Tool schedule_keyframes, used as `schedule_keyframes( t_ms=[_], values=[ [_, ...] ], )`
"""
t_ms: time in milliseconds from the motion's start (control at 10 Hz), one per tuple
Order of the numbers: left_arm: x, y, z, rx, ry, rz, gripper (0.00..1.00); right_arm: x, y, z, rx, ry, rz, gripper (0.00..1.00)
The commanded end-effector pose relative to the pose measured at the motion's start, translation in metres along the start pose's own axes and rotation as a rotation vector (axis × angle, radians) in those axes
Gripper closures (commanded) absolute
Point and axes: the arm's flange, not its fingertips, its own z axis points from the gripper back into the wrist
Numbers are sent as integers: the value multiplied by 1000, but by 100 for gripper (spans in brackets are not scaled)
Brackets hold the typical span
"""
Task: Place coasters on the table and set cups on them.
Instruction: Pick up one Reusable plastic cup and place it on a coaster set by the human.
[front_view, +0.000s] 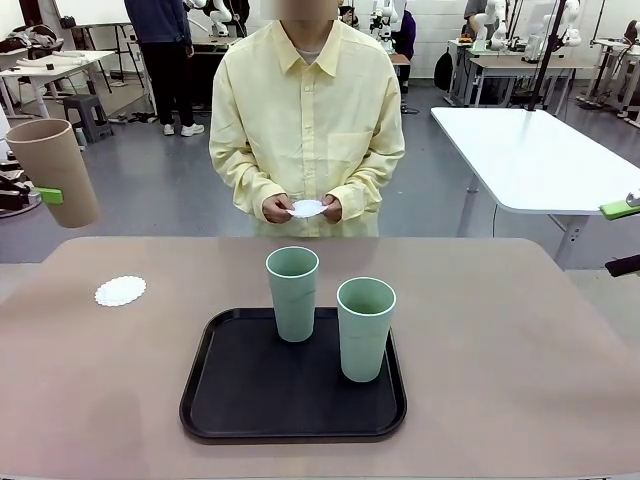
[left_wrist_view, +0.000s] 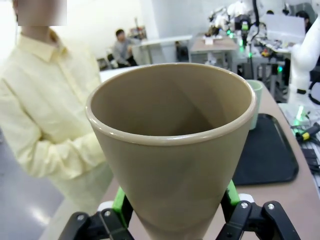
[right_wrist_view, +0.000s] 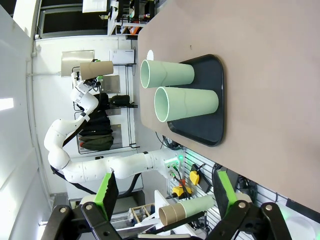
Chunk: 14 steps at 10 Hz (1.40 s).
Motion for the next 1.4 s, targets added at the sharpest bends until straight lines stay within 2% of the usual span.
schedule_keyframes(
  t_ms=[0, 100, 700, 900, 1300],
  values=[
    [11, -2, -1, 15, -6, 22, 16, 3, 2, -2, 36, -11, 18, 0],
    [0, 0, 0, 0, 0, 0, 16, 3, 2, -2, 36, -11, 18, 0],
    [-1, 0, 0, -1, 1, 11, 16, 3, 2, -2, 36, -11, 18, 0],
    [-29, 26, -1, -40, 19, 12, 16, 3, 2, -2, 36, -11, 18, 0],
    [-98, 45, -15, -111, 13, 31, 16, 3, 2, -2, 36, -11, 18, 0]
  ],
)
